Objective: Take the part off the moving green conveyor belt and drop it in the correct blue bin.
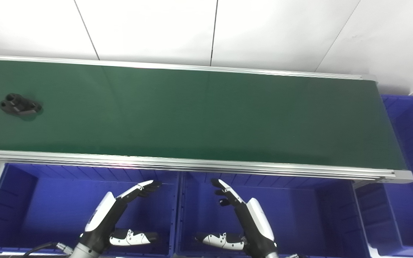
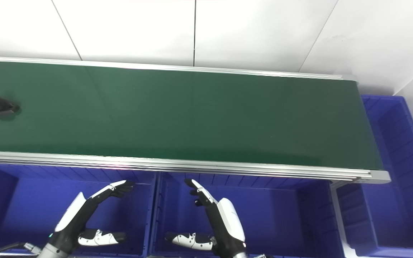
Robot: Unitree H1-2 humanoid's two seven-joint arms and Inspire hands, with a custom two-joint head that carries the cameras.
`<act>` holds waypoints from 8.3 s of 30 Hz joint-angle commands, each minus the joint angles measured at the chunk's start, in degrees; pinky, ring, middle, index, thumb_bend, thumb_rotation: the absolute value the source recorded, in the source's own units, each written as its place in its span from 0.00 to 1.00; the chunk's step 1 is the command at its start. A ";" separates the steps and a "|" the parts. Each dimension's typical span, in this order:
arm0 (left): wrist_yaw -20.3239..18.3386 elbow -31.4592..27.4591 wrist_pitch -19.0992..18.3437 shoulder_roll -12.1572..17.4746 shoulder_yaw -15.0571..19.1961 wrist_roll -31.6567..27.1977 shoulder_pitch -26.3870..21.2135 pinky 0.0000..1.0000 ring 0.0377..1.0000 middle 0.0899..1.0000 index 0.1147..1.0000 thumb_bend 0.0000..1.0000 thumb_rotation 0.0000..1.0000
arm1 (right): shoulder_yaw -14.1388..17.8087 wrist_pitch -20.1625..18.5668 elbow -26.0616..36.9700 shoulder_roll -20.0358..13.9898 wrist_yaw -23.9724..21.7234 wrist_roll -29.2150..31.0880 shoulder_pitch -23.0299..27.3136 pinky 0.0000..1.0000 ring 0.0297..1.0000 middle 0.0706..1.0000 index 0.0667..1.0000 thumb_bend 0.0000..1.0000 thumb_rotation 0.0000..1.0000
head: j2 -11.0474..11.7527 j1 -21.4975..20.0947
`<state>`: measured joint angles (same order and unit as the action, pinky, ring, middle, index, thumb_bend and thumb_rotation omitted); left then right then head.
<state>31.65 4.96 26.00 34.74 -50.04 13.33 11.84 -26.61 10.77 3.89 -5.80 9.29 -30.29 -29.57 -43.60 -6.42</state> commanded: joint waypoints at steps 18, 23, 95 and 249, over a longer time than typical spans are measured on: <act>2.44 -1.20 0.92 0.91 -1.63 1.25 -0.76 0.73 0.78 0.81 0.81 0.74 0.65 | 0.28 2.22 3.86 -1.19 -1.98 0.38 -1.14 0.75 0.83 0.87 0.88 0.77 0.28 | -0.58 2.01; 2.74 -1.13 0.92 0.51 -1.70 1.25 -0.55 0.73 0.78 0.81 0.81 0.74 0.66 | 0.47 3.37 3.32 -1.31 -1.56 0.31 -1.21 0.74 0.83 0.87 0.88 0.76 0.27 | 0.37 3.61; 8.03 7.18 0.92 -5.09 -7.76 2.45 -5.34 0.67 0.74 0.77 0.76 0.78 0.65 | 9.46 12.11 14.60 -0.79 -1.70 6.74 0.51 0.67 0.81 0.86 0.90 0.72 0.17 | 12.43 14.44; 11.41 5.16 0.92 -5.32 -8.67 1.67 -5.00 0.72 0.76 0.79 0.79 0.83 0.74 | -13.27 -22.35 -21.74 -2.75 -28.64 -18.20 63.67 0.74 0.79 0.82 0.86 0.83 0.31 | 2.53 3.52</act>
<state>42.70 11.47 26.00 29.19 -59.19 14.37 6.68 -40.34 -14.02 -18.55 -8.40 -20.42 -48.48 32.95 -41.04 -2.90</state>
